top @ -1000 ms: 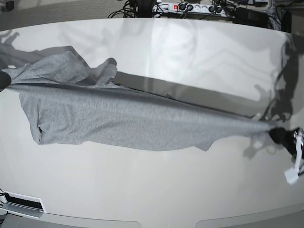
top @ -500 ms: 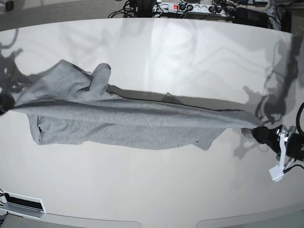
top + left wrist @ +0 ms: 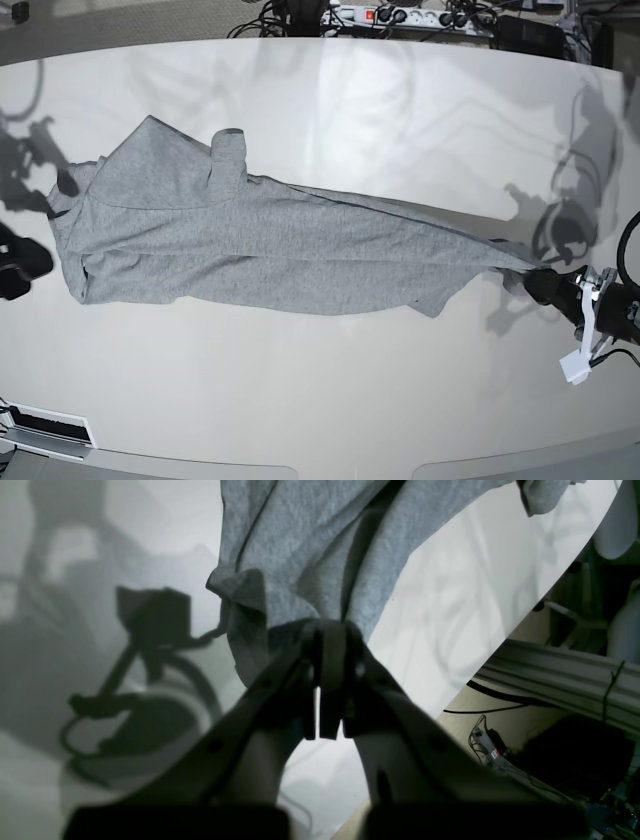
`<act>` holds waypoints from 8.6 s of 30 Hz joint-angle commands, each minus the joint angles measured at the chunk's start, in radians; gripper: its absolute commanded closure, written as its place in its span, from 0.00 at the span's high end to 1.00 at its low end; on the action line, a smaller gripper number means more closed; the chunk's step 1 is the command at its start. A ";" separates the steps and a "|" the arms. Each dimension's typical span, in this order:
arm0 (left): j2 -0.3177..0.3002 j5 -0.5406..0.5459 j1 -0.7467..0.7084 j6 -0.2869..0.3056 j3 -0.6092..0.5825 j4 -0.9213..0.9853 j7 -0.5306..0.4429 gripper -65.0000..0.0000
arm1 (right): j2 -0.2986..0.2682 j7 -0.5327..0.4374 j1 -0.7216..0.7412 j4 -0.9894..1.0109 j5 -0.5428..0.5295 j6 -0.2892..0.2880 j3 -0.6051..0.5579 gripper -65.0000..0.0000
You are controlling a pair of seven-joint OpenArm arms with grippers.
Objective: Layout the t-shirt on the table in an organized manner, then fold the t-shirt properly
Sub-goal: 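Grasp the shirt's other end with the right gripper, then drag the shirt with both grippers to spread it wide on the table, then regrasp the shirt hem corners with both grippers and pull them apart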
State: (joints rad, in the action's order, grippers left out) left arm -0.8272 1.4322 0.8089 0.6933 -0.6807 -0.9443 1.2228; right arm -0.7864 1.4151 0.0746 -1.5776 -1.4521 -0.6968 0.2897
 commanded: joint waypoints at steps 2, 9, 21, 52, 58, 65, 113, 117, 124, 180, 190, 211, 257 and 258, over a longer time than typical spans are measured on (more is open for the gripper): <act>-0.014 0.017 0.028 0.005 0.011 -0.009 -0.012 0.00 | 0.052 -0.019 0.000 -0.010 -0.031 -0.001 0.009 0.63; -0.014 0.017 0.028 0.005 0.011 -0.009 -0.012 0.00 | 0.251 -0.047 -0.127 -0.010 0.261 0.052 0.009 0.63; -0.001 0.017 0.022 0.005 0.011 -0.009 -0.012 0.00 | 0.457 -0.271 -0.330 -0.010 0.739 0.244 0.012 0.63; 0.013 0.018 0.014 0.005 0.011 -0.009 -0.011 0.00 | 0.486 -0.036 -0.249 -0.235 0.522 -0.001 0.023 0.00; 0.025 0.051 0.017 0.005 0.011 -0.025 0.126 0.00 | 0.416 -0.019 -0.288 -0.466 0.195 -0.001 0.091 0.00; 0.023 0.051 0.018 0.005 0.011 -0.085 0.150 0.00 | 0.402 -0.019 -0.476 -0.645 0.053 -0.001 0.199 0.00; -0.376 0.051 -0.377 0.005 0.011 -0.798 0.173 0.08 | 0.206 -0.019 -1.160 -0.700 0.215 -0.001 0.236 0.00; -0.375 0.051 -0.377 0.005 0.011 -0.798 0.173 0.31 | 0.206 -0.019 -1.211 -0.700 0.210 -0.001 0.236 0.00; -0.369 0.051 -0.376 0.005 0.011 -0.798 0.173 0.36 | 0.206 -0.019 -1.221 -0.700 0.211 -0.001 0.236 0.45; 0.414 -0.279 -0.388 -0.043 0.550 0.320 -0.110 0.00 | 0.207 -0.019 -1.036 -0.779 0.139 0.005 0.236 0.66; 0.257 -0.239 -0.137 -0.042 0.551 0.310 -0.030 0.00 | 0.207 -0.036 -0.970 -0.779 0.143 -0.001 0.236 0.66; 0.184 -0.249 -0.200 -0.042 0.551 0.310 -0.010 0.00 | 0.392 -0.454 -0.343 -0.252 0.585 0.211 0.234 0.67; 0.143 -0.216 0.108 0.005 0.551 0.310 -0.100 0.00 | 0.304 -0.389 0.362 0.367 0.613 -0.001 0.076 0.00; 0.144 -0.216 0.113 0.005 0.551 0.310 -0.092 0.00 | 0.290 -0.375 0.368 0.367 0.599 -0.001 0.076 0.00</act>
State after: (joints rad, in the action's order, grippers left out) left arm -0.6655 1.1980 0.8909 0.6903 -0.1371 -0.6220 1.1446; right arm -0.4744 1.0573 0.4179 -1.1927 -0.8433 -0.6930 0.3614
